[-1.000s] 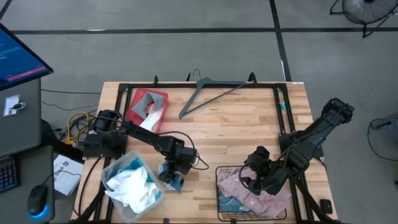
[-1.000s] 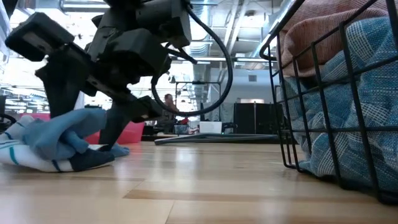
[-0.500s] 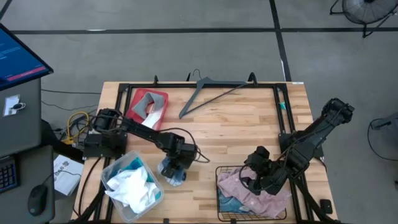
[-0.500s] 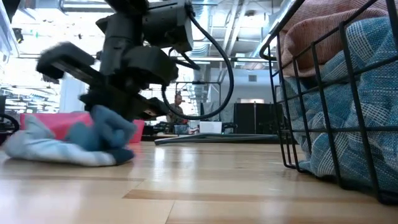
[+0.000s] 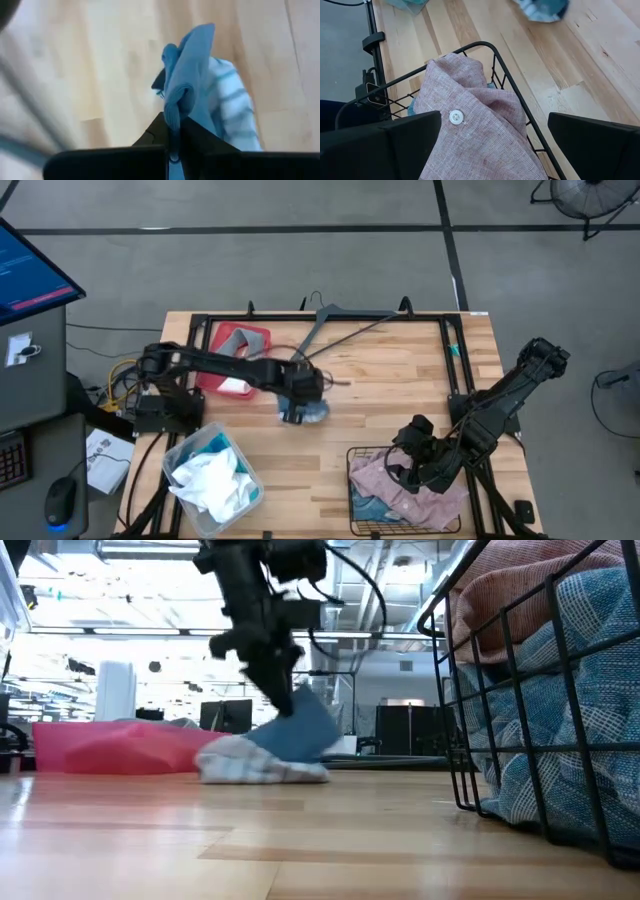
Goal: Pick & Place Cloths
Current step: Put the blue sock into the red bin
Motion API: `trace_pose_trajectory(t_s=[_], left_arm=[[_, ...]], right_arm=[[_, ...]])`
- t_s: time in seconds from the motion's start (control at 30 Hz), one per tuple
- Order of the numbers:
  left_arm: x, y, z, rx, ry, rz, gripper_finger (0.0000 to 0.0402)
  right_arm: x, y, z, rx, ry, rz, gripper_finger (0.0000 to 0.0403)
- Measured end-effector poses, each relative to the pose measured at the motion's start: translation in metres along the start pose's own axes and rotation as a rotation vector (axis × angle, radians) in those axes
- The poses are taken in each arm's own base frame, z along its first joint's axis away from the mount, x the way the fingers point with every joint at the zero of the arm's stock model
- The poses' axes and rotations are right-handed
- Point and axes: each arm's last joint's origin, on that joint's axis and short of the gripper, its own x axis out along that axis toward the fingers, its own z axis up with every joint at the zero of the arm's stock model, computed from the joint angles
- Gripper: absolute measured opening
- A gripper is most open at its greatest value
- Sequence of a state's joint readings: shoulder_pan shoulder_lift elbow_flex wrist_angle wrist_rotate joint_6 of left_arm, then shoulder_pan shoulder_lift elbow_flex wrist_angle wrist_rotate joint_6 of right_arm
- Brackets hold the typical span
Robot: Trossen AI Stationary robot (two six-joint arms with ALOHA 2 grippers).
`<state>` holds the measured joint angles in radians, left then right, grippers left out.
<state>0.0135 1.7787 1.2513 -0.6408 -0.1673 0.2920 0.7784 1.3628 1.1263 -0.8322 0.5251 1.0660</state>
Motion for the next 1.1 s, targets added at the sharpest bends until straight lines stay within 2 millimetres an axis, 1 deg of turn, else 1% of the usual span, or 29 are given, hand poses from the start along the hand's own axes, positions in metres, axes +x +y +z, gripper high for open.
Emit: trace_pose_trajectory(t_s=[0.1, 0.23, 0.33, 0.37, 0.47, 0.57, 0.63, 0.7, 0.77, 0.87, 1.0, 1.1], left_arm=[[-0.022, 0.014, -0.003, -0.042, -0.056, 0.031, 0.0001], [-0.058, 0.028, -0.008, -0.086, -0.140, 0.098, 0.0001], [-0.095, 0.035, -0.015, -0.120, -0.208, 0.221, 0.0001], [-0.110, 0.037, -0.019, -0.136, -0.237, 0.278, 0.0001], [-0.153, 0.044, -0.035, -0.166, -0.295, 0.450, 0.0001], [-0.193, 0.052, -0.057, -0.216, -0.350, 0.588, 0.0001], [-0.215, 0.058, -0.074, -0.272, -0.385, 0.657, 0.0001], [-0.233, 0.063, -0.092, -0.325, -0.409, 0.710, 0.0001], [-0.248, 0.068, -0.109, -0.379, -0.418, 0.761, 0.0001], [-0.260, 0.074, -0.132, -0.437, -0.381, 0.838, 0.0001], [-0.257, 0.079, -0.157, -0.497, -0.279, 0.899, 0.0001], [-0.245, 0.080, -0.170, -0.551, -0.236, 0.881, 0.0001]], right_arm=[[0.000, 0.000, 0.000, 0.000, 0.000, 0.001, 0.0363], [0.000, 0.000, 0.000, -0.001, 0.000, -0.001, 0.0363], [0.000, 0.000, 0.000, -0.003, 0.001, -0.002, 0.0363], [0.000, 0.000, 0.000, -0.005, 0.001, -0.003, 0.0363], [0.000, 0.000, 0.000, -0.005, 0.002, -0.004, 0.0363], [0.000, -0.001, 0.000, -0.016, 0.000, -0.005, 0.0363], [0.000, -0.001, 0.001, -0.019, -0.005, -0.009, 0.0363], [0.000, -0.001, 0.001, -0.019, -0.020, -0.016, 0.0363], [0.000, -0.001, 0.001, -0.016, -0.024, -0.014, 0.0363], [0.000, -0.001, 0.001, -0.016, -0.024, -0.013, 0.0363], [0.000, 0.000, 0.001, -0.010, -0.025, -0.011, 0.0363], [0.000, 0.000, 0.001, -0.006, -0.025, -0.011, 0.0363]])
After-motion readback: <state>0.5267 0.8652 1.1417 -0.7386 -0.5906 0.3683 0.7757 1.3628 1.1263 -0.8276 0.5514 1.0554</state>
